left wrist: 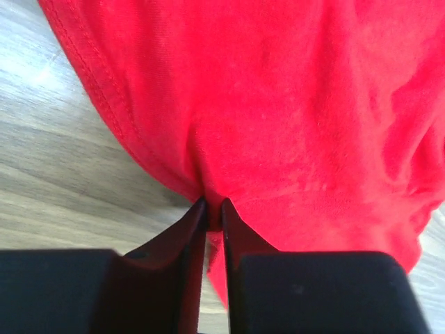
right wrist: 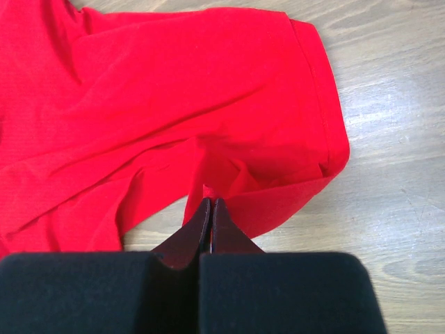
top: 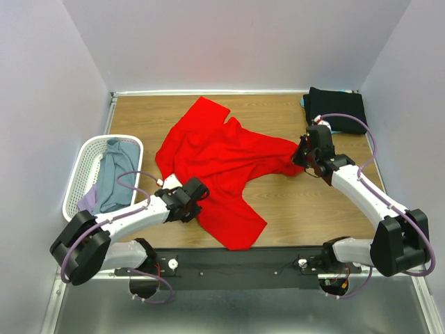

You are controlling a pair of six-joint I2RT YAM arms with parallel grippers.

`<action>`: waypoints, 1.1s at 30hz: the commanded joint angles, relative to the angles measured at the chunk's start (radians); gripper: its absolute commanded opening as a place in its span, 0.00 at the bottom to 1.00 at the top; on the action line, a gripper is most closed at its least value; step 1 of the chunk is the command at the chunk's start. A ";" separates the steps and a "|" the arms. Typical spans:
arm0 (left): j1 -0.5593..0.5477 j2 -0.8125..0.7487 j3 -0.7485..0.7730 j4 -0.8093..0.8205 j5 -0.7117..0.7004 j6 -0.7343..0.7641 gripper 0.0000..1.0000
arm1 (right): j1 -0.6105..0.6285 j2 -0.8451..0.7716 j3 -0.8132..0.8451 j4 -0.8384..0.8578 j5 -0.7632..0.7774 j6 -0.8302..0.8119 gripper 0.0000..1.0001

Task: Fold and stack the t-shirts
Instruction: Flatten the tshirt out

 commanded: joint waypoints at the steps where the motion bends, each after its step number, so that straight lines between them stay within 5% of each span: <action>1: 0.062 0.004 -0.038 0.020 -0.026 0.054 0.00 | 0.002 -0.017 -0.016 0.013 0.006 0.001 0.00; 15: 0.332 -0.329 0.282 -0.074 -0.256 0.370 0.00 | 0.002 -0.172 0.010 -0.010 0.093 0.044 0.00; 23: 0.351 -0.492 0.541 -0.022 -0.318 0.552 0.00 | 0.002 -0.370 0.079 -0.101 0.202 0.090 0.00; 33: 0.351 -0.482 0.888 0.098 -0.264 0.752 0.00 | 0.002 -0.462 0.441 -0.202 0.280 0.034 0.01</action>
